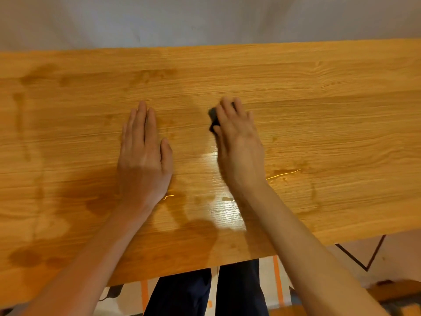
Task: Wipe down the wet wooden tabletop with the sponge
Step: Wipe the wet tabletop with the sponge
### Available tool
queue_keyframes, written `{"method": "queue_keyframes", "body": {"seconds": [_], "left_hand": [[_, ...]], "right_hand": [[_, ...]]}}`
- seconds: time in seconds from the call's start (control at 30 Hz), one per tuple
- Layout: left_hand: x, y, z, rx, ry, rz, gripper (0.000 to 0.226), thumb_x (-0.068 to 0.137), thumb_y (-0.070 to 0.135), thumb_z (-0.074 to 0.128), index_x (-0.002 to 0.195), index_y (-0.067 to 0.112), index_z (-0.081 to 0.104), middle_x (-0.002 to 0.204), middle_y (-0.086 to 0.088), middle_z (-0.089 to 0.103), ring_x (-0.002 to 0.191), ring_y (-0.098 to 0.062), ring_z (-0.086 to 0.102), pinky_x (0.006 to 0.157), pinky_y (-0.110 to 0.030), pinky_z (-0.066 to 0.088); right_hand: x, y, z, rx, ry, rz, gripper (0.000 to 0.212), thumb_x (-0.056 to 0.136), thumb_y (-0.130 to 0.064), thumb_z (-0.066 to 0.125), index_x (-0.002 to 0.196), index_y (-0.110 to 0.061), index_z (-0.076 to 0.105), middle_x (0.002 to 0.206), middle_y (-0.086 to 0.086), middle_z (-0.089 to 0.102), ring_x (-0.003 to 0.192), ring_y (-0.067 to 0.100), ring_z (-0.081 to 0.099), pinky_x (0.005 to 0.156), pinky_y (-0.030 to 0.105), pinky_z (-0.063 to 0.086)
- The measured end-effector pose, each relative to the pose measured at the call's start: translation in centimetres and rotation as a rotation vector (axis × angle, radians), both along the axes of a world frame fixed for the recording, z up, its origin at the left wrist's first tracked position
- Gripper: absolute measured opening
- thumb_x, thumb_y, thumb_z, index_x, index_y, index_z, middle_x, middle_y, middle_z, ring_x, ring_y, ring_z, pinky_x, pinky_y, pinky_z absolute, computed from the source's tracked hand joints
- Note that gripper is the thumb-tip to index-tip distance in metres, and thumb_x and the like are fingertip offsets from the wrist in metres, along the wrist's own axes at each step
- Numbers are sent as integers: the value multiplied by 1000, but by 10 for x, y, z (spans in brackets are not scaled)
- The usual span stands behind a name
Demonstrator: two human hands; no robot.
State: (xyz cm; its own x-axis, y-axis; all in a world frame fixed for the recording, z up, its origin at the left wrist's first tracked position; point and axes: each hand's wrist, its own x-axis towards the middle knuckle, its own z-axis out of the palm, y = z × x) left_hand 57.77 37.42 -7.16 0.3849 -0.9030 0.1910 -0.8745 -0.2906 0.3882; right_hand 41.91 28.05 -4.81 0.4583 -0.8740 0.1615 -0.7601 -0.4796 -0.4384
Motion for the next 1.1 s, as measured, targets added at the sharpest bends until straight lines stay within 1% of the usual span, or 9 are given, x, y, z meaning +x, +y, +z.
{"method": "queue_keyframes", "body": {"seconds": [0.13,0.23,0.4,0.5,0.7,0.8,0.97,1.03,1.1], "left_hand": [[1,1,-1,-8,-4,-4,52,108,20,35,154,-4,31,163,-20,26,153,-33,22,126,-45,16],[1,-1,-1,10,-1,5,53,108,20,33,155,-3,29,164,-18,25,154,-31,20,127,-43,14],[2,0,1,33,-12,4,54,107,24,30,155,-2,29,165,-17,24,154,-30,19,127,-42,13],[0,0,1,45,-8,0,55,108,26,29,156,-1,27,166,-16,22,155,-29,17,127,-41,12],[0,-1,0,33,-9,0,54,108,24,31,155,-3,29,164,-18,24,154,-32,20,127,-43,14],[1,-2,1,41,-24,0,56,107,24,29,155,-3,27,164,-19,24,154,-33,20,127,-40,13],[1,-1,4,96,6,11,58,107,28,26,158,0,23,167,-14,18,156,-28,14,127,-40,11],[2,0,5,118,14,7,58,108,29,26,158,1,21,168,-12,16,156,-25,11,128,-40,9],[3,-1,6,125,22,-6,58,108,30,26,158,2,21,168,-12,15,156,-25,10,128,-39,8]], "right_hand": [[-87,-32,7,33,41,-409,40,101,-17,39,137,-5,50,149,15,43,143,34,28,119,43,19],[-66,-23,1,36,16,-582,46,101,-19,34,143,-2,42,153,15,36,146,34,22,120,44,10],[49,57,-5,-12,-10,-185,36,98,-10,51,133,-2,55,144,15,49,140,31,36,119,41,20],[40,57,1,8,-15,-12,39,97,-12,54,135,-3,53,146,11,48,141,27,35,120,38,18],[-93,-6,11,92,68,-408,42,102,-18,36,141,-5,46,153,11,37,146,29,23,121,44,13],[-72,7,9,78,12,-502,46,102,-18,34,144,-1,41,153,14,34,146,31,21,121,45,12],[35,80,1,30,-3,-86,44,97,-12,46,140,0,45,149,16,41,143,31,30,120,44,20],[29,74,2,94,16,96,48,95,-13,40,142,-3,44,151,15,39,144,30,28,120,44,21],[-6,54,5,98,55,96,42,95,-10,47,137,-8,49,146,11,45,141,27,32,119,41,22]]}}
